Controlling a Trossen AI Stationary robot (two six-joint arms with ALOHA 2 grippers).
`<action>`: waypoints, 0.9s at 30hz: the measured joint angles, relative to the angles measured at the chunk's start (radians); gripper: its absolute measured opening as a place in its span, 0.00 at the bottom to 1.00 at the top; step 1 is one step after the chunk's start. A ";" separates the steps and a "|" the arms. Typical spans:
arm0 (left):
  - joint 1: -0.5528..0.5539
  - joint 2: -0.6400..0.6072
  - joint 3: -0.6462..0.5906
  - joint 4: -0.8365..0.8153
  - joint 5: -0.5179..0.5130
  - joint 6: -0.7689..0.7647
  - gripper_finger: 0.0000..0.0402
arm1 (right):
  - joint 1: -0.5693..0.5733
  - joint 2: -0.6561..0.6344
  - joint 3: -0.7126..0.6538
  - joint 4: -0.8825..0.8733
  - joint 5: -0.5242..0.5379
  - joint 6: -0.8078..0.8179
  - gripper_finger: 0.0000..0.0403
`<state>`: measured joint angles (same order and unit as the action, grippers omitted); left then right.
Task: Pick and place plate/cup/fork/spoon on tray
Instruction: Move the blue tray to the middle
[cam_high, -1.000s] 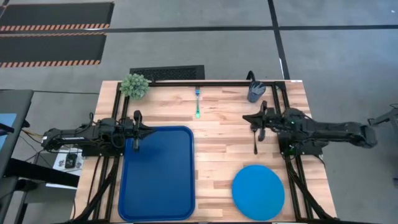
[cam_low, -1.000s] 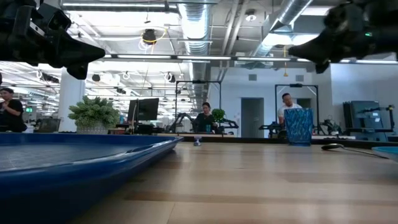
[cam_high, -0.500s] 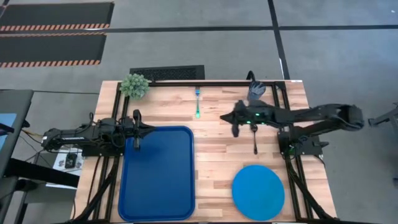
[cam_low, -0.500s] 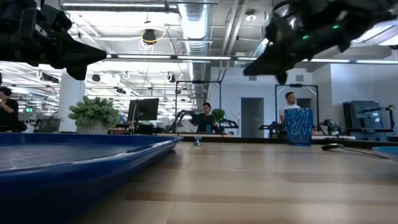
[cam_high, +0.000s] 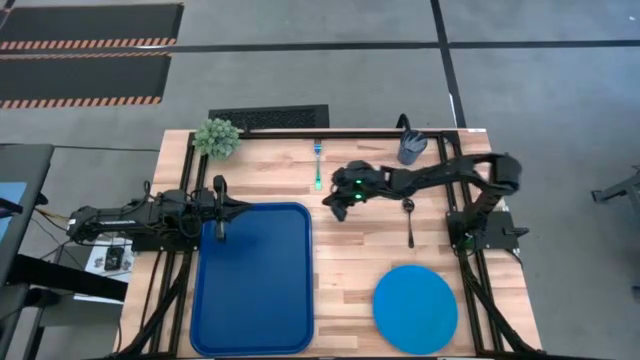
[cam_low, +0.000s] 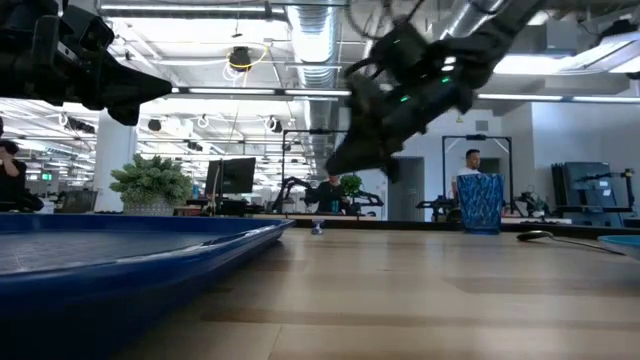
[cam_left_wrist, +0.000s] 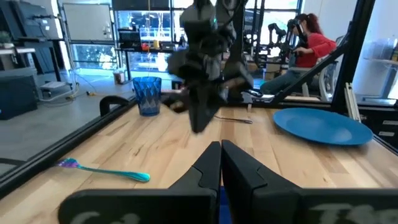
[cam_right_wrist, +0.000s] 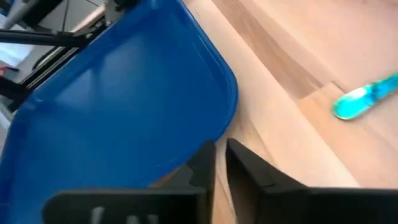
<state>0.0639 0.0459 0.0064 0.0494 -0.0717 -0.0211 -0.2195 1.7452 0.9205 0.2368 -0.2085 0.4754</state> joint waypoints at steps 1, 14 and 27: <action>0.000 0.000 0.000 0.003 -0.004 0.002 0.00 | 0.000 0.028 0.027 -0.013 -0.003 0.010 0.21; 0.000 0.000 0.000 0.004 -0.001 0.009 0.00 | 0.002 0.283 0.325 -0.228 -0.059 0.047 0.47; -0.002 0.000 0.000 -0.011 0.018 -0.027 0.00 | 0.095 0.286 0.350 -0.338 -0.050 0.217 0.45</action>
<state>0.0624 0.0460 0.0063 0.0387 -0.0537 -0.0480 -0.1241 2.0316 1.2701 -0.1009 -0.2588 0.6926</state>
